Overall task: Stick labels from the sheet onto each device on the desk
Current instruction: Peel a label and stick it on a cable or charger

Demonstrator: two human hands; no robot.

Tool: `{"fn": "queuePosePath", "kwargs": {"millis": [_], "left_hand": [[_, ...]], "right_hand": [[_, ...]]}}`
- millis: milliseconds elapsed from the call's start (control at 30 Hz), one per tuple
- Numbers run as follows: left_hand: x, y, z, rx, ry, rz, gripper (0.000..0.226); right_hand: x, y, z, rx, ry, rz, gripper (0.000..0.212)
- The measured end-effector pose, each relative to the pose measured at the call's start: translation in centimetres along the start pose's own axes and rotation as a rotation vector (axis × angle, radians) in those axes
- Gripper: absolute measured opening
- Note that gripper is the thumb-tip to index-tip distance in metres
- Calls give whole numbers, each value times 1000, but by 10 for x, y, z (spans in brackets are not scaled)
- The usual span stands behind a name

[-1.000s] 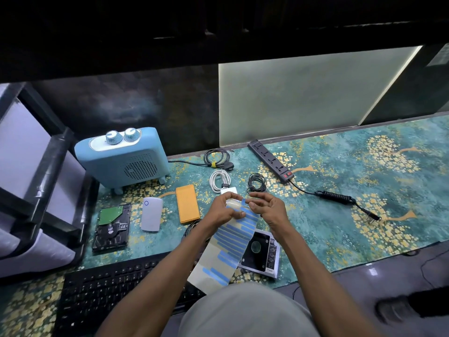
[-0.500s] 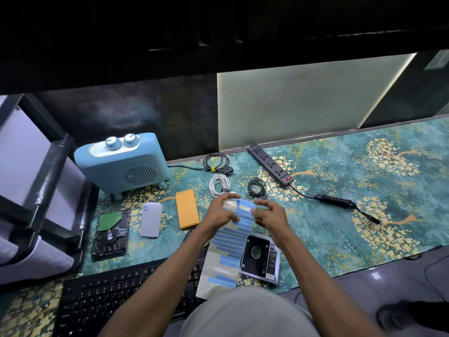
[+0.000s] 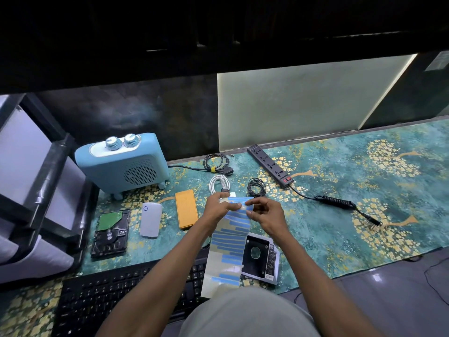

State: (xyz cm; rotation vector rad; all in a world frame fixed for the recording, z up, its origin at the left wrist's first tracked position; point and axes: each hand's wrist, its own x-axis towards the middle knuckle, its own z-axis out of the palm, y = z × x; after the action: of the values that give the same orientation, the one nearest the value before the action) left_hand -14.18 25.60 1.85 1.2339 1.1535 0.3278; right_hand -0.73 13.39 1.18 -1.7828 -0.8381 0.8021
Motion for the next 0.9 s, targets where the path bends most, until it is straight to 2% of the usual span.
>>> {"fn": "queuePosePath", "kwargs": {"millis": [267, 633, 800, 900], "left_hand": [[-2, 6, -5, 55, -58, -44, 78], [-3, 18, -10, 168, -96, -14, 48], [-2, 23, -8, 166, -84, 1, 38], [0, 22, -5, 197, -71, 17, 36]], "right_hand": [[-2, -10, 2, -102, -38, -48, 18], [-5, -20, 2, -151, -112, -29, 17], [-2, -20, 3, -309, -48, -67, 21], [0, -20, 2, -366, -67, -80, 24]]}}
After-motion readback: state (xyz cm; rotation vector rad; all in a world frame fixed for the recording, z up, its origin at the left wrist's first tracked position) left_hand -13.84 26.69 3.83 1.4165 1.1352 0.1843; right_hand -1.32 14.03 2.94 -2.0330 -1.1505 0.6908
